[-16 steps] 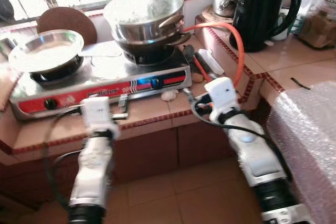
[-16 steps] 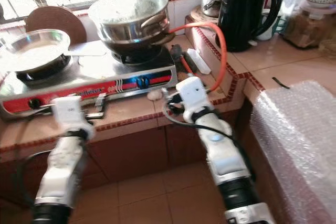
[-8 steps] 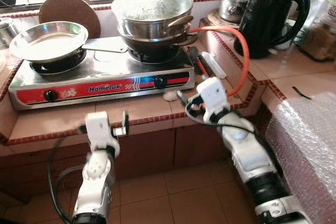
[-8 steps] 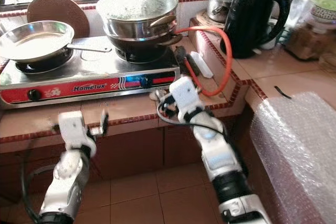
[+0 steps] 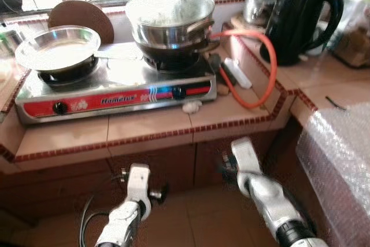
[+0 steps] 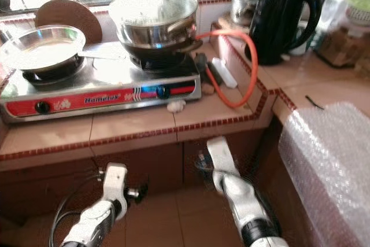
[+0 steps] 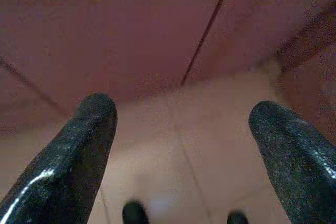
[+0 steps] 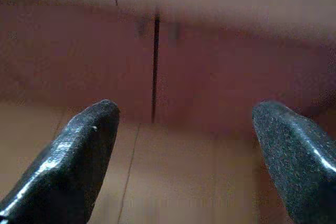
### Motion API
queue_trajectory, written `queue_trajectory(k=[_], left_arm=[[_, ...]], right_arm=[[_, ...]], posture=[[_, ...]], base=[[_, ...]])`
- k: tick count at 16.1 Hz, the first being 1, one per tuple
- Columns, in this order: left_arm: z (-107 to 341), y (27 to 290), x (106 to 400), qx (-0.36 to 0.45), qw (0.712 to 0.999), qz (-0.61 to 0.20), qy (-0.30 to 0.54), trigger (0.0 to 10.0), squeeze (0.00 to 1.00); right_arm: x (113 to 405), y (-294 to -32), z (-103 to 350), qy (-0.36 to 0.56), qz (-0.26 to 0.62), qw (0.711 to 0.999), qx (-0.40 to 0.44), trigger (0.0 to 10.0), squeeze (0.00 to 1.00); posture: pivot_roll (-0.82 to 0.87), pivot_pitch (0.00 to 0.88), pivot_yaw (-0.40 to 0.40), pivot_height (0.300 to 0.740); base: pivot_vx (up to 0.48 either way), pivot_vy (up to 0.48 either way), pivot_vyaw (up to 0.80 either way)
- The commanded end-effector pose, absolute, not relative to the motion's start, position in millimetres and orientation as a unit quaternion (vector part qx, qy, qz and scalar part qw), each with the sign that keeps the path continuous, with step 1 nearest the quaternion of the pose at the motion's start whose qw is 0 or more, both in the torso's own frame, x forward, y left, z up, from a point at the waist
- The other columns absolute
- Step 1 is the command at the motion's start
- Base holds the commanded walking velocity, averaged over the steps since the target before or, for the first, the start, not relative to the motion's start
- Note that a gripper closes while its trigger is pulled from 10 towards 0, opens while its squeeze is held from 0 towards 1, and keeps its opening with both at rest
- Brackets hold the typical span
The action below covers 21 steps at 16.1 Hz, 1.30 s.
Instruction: Kitchen organization
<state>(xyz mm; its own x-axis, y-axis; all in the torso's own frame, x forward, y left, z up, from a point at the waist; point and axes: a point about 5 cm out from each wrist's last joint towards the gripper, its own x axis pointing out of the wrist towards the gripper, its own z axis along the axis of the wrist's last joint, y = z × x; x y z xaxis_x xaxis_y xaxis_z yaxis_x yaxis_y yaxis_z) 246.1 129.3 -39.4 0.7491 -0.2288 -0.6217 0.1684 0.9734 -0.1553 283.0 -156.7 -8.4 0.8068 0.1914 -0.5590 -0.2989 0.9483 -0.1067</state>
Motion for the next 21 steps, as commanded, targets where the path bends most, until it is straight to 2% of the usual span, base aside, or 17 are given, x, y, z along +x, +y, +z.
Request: queue_trajectory(k=[1,3,4,5,9,13,16,21], left_arm=[[-39,133,249,-0.037,0.932,-0.107,0.343,10.0,0.0],[-55,140,234,0.001,0.914,-0.108,0.391,10.0,0.0],[-57,142,231,0.002,0.911,-0.105,0.399,10.0,0.0],[-67,150,216,0.023,0.897,-0.104,0.429,10.0,0.0],[-79,158,196,0.026,0.884,-0.102,0.456,10.0,0.0],[-79,156,196,0.045,0.882,-0.117,0.454,10.0,0.0],[-80,156,194,0.05,0.88,-0.122,0.455,10.0,0.0],[-81,155,193,0.055,0.878,-0.131,0.458,10.0,0.0]], right_arm=[[276,-155,-17,0.301,0.126,0.941,-0.091,10.0,0.0],[251,-156,-42,0.364,0.12,0.92,-0.083,10.0,0.0],[248,-154,-44,0.37,0.125,0.916,-0.089,10.0,0.0],[235,-147,-55,0.395,0.152,0.899,-0.111,10.0,0.0],[229,-142,-61,0.416,0.185,0.88,-0.133,10.0,0.0],[226,-142,-63,0.421,0.191,0.876,-0.136,10.0,0.0],[225,-139,-64,0.422,0.201,0.872,-0.143,10.0,0.0],[223,-139,-65,0.428,0.197,0.871,-0.137,10.0,0.0]], posture=[[-0.2,0.004,0.073,0.74],[-0.22,0.01,0.088,0.74],[-0.22,0.01,0.088,0.74],[-0.23,0.014,0.095,0.74],[-0.24,0.029,0.104,0.74],[-0.24,0.034,0.109,0.74],[-0.25,0.036,0.119,0.74],[-0.26,0.041,0.136,0.74]], base=[[0.0,0.0,0.0],[0.0,0.0,0.0],[0.0,0.0,0.0],[0.0,0.0,0.0],[0.0,0.0,0.0],[0.0,0.0,0.0],[0.0,0.0,0.69],[0.0,0.0,0.0]])
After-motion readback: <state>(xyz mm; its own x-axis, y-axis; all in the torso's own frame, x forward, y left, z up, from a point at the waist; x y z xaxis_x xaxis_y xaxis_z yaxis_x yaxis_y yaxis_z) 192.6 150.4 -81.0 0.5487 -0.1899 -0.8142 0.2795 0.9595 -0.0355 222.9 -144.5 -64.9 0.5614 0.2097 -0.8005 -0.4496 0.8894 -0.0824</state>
